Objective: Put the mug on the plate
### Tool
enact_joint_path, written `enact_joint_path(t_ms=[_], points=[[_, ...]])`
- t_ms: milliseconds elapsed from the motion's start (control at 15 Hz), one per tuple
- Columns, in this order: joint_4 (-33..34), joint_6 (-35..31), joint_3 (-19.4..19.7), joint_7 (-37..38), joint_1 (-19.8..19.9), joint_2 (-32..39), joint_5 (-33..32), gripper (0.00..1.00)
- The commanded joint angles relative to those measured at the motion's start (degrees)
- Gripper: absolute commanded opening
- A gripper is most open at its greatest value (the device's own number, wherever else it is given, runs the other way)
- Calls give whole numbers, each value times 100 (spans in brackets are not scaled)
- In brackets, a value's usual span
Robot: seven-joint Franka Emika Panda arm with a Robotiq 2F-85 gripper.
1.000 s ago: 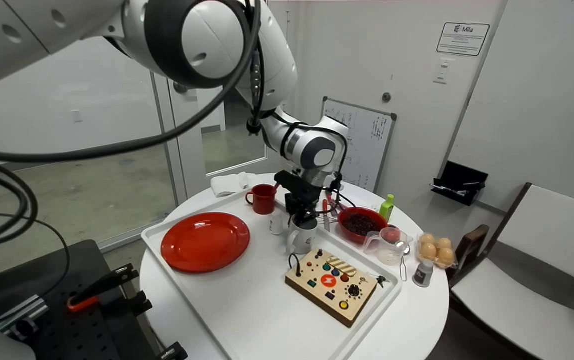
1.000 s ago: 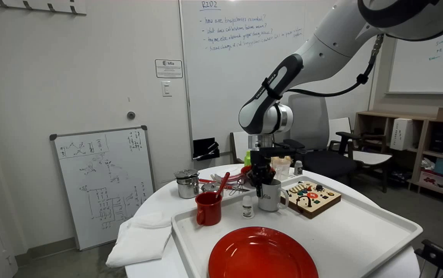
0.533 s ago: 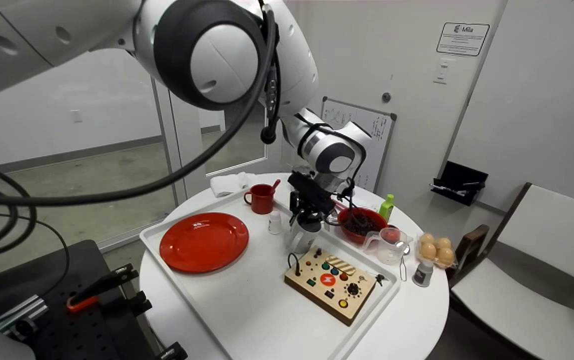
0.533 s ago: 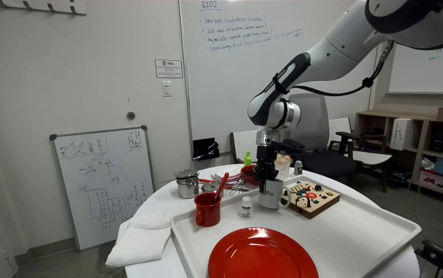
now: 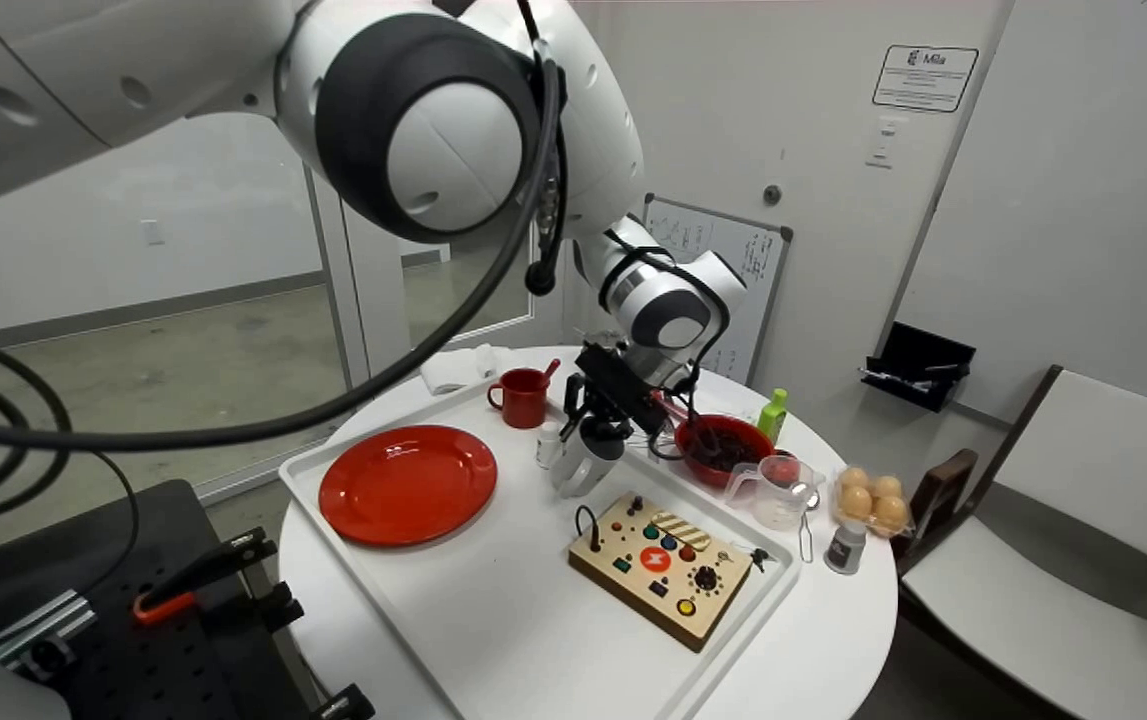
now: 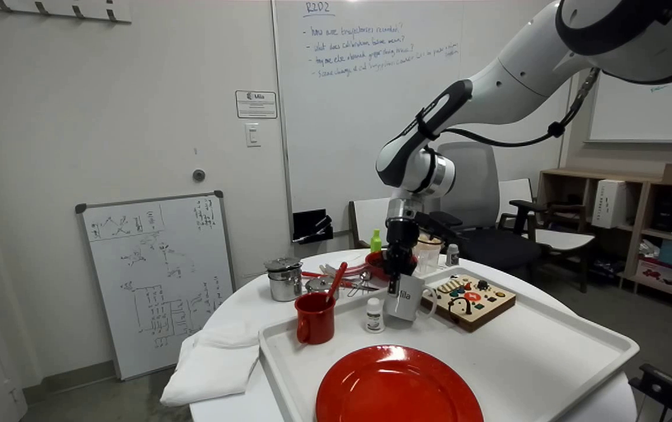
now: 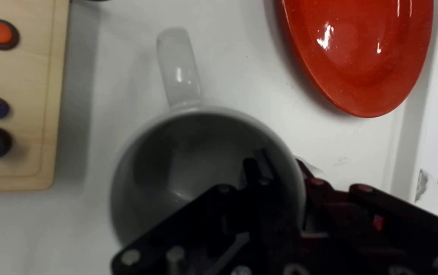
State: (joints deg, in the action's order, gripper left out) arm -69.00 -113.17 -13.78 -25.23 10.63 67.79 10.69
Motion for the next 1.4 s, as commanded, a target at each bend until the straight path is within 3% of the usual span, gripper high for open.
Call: enact_joint_path(t_ms=[0,600,1333], points=[[182,278,-104,-333,64,89,217,9],[25,469,-316,-1289,384,-45,537,9],[-668,568,-309,-1838,361,-586,574,9]])
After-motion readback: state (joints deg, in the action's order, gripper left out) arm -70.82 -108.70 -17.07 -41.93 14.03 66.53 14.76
